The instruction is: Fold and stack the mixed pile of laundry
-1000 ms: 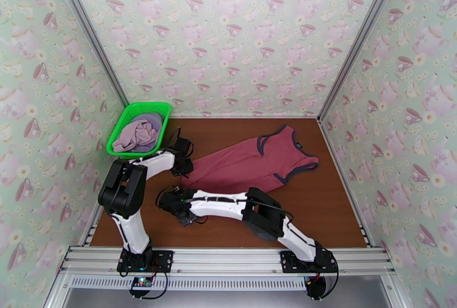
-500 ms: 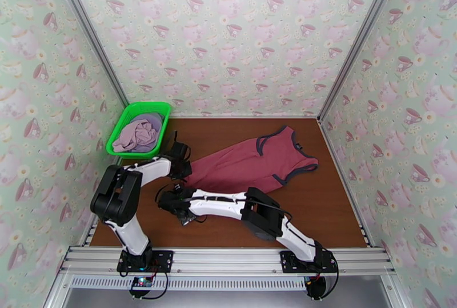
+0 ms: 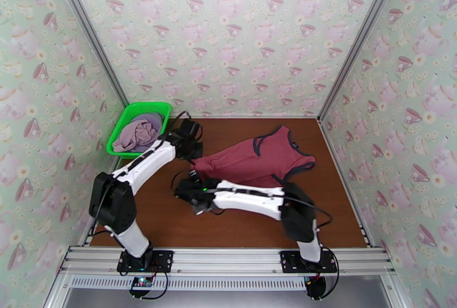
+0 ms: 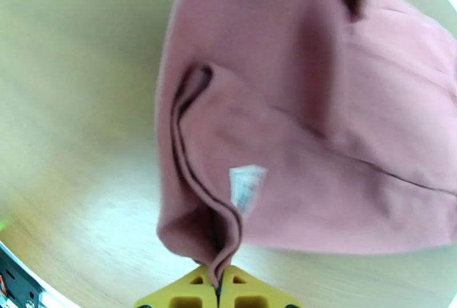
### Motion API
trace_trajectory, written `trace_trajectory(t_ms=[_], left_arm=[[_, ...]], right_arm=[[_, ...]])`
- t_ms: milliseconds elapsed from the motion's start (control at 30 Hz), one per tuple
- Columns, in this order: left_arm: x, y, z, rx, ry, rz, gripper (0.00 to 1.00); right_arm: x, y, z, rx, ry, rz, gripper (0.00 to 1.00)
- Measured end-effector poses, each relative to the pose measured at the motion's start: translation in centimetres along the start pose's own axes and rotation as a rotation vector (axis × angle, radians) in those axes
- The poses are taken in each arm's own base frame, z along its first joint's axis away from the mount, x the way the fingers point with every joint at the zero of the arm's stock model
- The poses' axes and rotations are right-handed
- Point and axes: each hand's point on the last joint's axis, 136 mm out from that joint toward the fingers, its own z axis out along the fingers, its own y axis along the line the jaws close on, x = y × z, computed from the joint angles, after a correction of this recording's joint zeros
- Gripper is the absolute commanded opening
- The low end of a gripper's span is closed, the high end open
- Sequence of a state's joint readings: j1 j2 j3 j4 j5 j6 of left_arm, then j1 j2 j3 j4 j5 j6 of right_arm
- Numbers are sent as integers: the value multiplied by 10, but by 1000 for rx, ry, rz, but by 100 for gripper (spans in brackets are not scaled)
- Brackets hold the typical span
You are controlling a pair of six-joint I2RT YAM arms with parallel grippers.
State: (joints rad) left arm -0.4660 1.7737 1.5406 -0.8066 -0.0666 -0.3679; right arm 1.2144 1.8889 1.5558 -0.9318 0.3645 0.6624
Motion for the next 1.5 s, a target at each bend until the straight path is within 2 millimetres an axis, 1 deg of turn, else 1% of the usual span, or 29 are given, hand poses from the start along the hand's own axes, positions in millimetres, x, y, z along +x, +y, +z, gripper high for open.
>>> trace_trajectory(t_ms=[67,133,200,300,400,467,567,700,867,967,1067,1200,1267,1300,1333,1367,1433,1500], left_arm=[[-8,-19,5,5,8,35,0],[-14,-36,15,6,20,67,0],[-19,-53,28,-4,41,103,0],[-25,-73,48,-25,59,146,0],[-29,-90,66,-40,76,178,0],[-30,-98,75,-45,83,195,0],[-31,-107,89,-52,92,213,0],[-28,-108,108,-64,111,221,0],[-16,-104,128,-80,146,236,0],[-12,-104,137,-79,158,247,0],[-10,-107,142,-64,160,255,0],[-15,-114,143,-30,140,261,1],[-16,-117,144,-14,136,268,11],[-16,-119,144,-8,135,271,19],[-16,-120,144,-1,134,274,30],[-17,-121,145,4,133,280,37],[-17,-123,148,14,127,285,47],[-15,-125,153,24,130,288,56]], right_arm=[[1,-24,-5,28,-11,41,0],[8,-51,-3,66,-6,78,0],[18,-78,4,115,14,111,0],[35,-112,17,181,56,147,0],[42,-138,26,235,77,183,0],[44,-149,30,254,83,197,0],[42,-161,34,275,84,210,0],[41,-170,42,301,88,214,0],[52,-176,61,354,141,187,0],[57,-181,70,386,162,177,0],[59,-185,73,407,173,175,0],[60,-192,75,432,174,181,0],[61,-194,76,440,179,182,0],[61,-194,77,442,181,183,0],[62,-195,78,447,184,184,0],[63,-197,79,453,189,185,0],[65,-198,81,467,198,182,1],[68,-201,81,487,206,179,6]])
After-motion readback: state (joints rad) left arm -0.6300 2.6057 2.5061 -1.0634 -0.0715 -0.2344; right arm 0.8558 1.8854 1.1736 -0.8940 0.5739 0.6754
